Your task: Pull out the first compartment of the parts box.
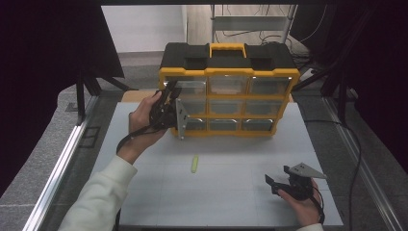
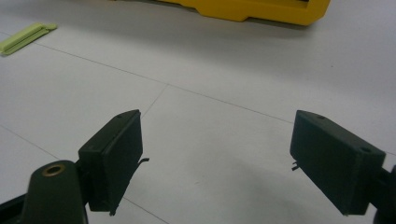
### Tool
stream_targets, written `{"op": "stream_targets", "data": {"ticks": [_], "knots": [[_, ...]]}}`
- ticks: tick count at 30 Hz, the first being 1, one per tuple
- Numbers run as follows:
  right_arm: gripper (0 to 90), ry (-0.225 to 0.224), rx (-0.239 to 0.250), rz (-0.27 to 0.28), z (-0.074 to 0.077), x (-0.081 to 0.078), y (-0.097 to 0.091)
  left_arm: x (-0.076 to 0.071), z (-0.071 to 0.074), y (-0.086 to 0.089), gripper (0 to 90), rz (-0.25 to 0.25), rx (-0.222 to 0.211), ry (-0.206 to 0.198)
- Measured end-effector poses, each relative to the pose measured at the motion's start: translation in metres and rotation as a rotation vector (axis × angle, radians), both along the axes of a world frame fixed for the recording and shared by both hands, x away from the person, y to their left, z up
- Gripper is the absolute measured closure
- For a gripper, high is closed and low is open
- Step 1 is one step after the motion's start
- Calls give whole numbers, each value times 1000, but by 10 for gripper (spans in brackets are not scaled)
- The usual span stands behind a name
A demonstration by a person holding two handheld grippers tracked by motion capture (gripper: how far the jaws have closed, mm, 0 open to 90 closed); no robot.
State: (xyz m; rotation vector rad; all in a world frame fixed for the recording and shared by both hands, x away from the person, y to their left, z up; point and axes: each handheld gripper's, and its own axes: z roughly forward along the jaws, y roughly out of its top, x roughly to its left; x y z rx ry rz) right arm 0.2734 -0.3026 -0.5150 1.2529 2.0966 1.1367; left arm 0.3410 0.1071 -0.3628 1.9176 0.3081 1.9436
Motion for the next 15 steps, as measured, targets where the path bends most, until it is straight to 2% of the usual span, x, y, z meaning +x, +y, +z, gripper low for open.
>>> {"op": "stream_targets", "data": {"ticks": [9,11,15], "knots": [[172,0,1,0,0,0,0,-6,1,1,705,-4,5,3],[172,-2,-2,-1,0,0,0,-6,0,1,705,-12,-9,2],[172,-2,-1,-3,0,0,0,-8,0,2,704,-16,-10,0]]}}
